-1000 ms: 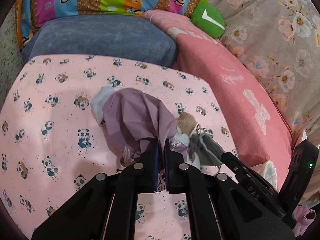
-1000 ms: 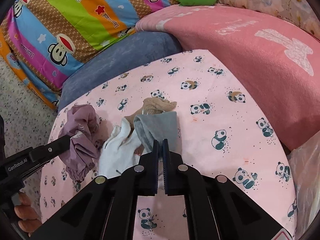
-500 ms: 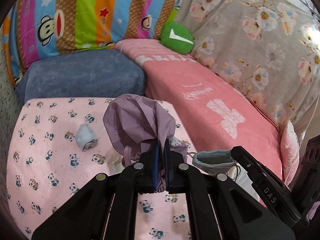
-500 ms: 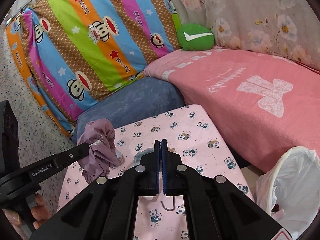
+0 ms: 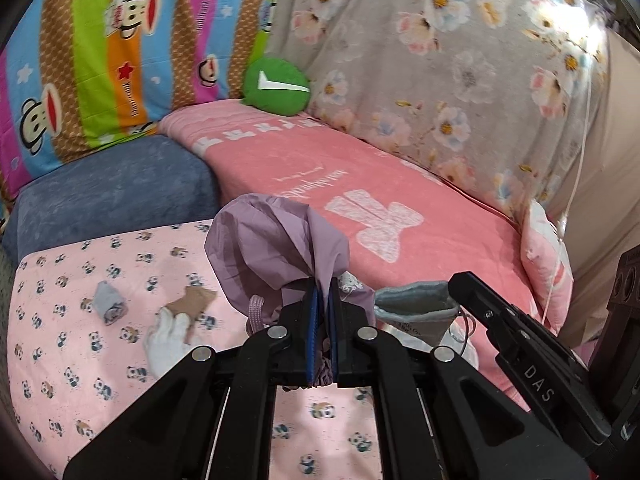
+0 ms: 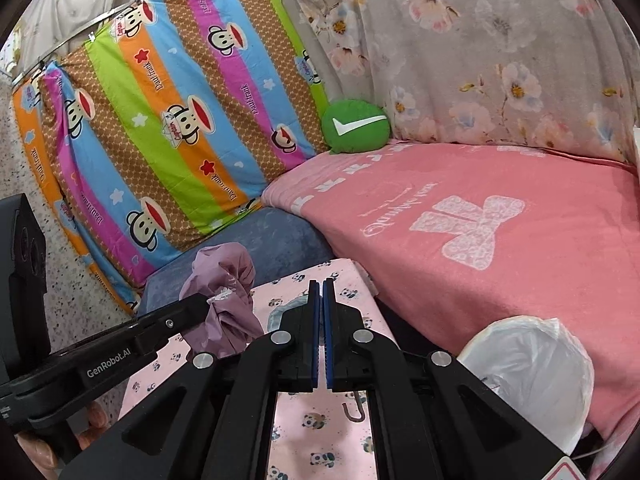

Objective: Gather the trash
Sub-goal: 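Carry the lilac cloth and grey mask in both grippers over the bin, then open both grippers to drop the lilac cloth and mask into the bin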

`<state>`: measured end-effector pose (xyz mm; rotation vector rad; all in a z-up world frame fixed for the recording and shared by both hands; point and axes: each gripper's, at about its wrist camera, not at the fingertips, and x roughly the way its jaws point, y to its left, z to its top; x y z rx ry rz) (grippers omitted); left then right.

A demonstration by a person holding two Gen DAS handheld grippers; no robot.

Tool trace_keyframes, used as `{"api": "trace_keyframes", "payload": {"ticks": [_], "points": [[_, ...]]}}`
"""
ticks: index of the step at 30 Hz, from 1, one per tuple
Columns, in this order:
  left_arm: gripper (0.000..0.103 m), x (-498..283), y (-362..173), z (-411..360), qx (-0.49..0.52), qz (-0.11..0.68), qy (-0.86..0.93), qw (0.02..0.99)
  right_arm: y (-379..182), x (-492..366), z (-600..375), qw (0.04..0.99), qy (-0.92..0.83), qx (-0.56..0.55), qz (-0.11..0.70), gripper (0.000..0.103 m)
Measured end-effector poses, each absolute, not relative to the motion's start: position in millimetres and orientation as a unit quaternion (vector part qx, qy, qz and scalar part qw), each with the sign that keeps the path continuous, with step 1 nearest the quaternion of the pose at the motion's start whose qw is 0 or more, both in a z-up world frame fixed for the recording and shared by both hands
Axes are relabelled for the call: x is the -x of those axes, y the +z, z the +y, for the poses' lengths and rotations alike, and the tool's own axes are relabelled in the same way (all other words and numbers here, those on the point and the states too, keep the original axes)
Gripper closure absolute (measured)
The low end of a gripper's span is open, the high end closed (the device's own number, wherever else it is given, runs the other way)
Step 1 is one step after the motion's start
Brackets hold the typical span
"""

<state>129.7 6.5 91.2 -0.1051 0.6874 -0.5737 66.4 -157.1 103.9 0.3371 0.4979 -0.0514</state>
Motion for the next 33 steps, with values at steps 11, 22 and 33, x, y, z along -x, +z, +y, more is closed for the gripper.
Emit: {"api": "trace_keyframes", "payload": {"ticks": [11,22,33], "points": [[0.098,-102,92,-65,0.015,0.336,-0.338,0.879,106,-20,-232,0.952,-0.084,-0.185,0.227,0.099],[0.098,-81,83,-118,-0.006,0.352,-0.394,0.849,84,13,-287,0.942,-0.125,-0.209,0.231,0.100],[0.097,-74,71,-153,-0.021,0.370,-0.421,0.828,64,22,-321,0.930,-0.156,-0.231,0.239,0.099]]}}
